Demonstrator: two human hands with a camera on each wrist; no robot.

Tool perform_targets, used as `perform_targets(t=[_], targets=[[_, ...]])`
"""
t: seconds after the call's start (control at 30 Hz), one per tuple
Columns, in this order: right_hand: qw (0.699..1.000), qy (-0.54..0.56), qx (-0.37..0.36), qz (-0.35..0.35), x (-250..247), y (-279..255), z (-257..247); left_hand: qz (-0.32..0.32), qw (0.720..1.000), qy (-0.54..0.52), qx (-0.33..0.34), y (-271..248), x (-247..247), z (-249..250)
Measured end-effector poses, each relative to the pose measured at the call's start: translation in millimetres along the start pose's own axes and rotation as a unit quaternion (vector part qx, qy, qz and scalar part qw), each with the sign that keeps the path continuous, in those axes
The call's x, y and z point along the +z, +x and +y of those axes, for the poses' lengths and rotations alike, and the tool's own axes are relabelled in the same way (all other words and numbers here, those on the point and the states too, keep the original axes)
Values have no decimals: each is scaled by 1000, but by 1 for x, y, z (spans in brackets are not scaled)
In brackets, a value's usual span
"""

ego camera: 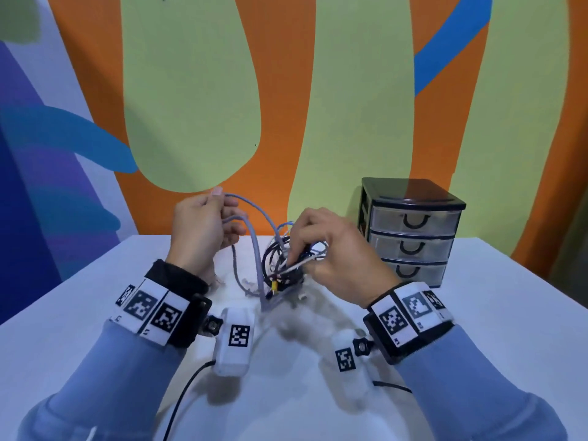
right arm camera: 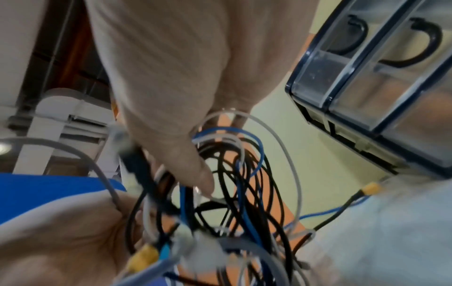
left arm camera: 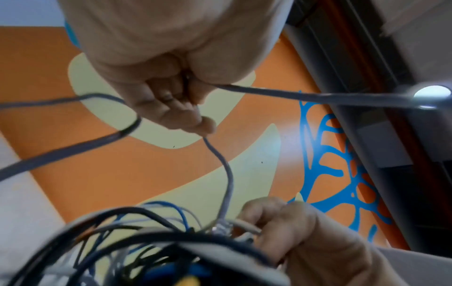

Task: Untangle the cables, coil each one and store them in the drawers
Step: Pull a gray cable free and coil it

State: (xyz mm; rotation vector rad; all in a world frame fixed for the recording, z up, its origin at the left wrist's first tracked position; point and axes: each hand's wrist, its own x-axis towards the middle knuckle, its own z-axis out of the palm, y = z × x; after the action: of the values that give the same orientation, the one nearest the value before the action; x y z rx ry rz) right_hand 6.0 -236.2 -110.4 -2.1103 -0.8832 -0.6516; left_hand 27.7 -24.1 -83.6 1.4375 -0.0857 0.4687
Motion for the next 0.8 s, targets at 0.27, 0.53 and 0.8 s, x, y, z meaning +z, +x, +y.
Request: perform_targets(t=[0.27, 0.53, 0.8], targets=[[983, -120, 115, -82, -1, -1, 7, -76, 970, -219, 67, -17, 17, 15], [951, -78, 284, -90, -7, -4, 2, -205, 946, -247, 49, -13, -2, 31], [972, 15, 230, 37, -3, -2, 22, -133, 989, 7, 71, -4, -6, 25]])
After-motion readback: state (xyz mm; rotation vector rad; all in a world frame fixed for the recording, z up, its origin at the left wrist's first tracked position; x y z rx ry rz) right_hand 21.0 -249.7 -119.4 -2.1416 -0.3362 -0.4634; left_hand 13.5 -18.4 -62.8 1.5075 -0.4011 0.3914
